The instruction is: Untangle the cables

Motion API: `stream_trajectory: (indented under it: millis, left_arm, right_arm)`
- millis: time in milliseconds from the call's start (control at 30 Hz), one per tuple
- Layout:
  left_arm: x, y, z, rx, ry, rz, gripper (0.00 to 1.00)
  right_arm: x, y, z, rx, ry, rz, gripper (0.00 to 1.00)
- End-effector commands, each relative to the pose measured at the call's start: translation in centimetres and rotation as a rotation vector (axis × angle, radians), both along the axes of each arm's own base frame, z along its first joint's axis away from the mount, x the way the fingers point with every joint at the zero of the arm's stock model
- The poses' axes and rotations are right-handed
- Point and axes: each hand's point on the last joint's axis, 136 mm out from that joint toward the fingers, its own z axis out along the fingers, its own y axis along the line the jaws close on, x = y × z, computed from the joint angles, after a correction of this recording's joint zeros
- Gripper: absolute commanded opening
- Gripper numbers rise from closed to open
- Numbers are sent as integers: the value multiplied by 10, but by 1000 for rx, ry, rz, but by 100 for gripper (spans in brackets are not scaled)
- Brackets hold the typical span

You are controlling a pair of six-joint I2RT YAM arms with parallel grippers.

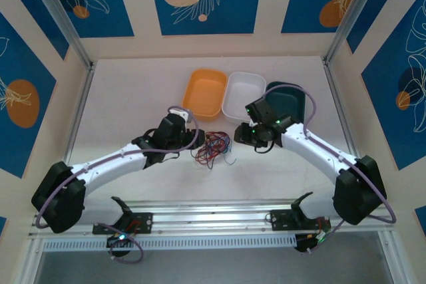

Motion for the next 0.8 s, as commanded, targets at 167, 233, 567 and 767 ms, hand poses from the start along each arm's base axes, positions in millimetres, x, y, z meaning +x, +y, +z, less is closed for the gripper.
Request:
stream_trajectory:
  millis: [167,233,567,767]
  left_arm:
    - [-7,40,-36,151,100,77,49]
    - [-8,37,-42,141,115,68,47]
    - [-2,11,-69,62,175,19,38]
    - [-2,8,-75,44,185,23,37]
  right_arm:
    - [11,34,5,25,24,86,37]
    - [12,42,6,25,25,110,37]
    - [7,88,1,51,59,221,34]
    - [3,111,-6,56,84,264,30]
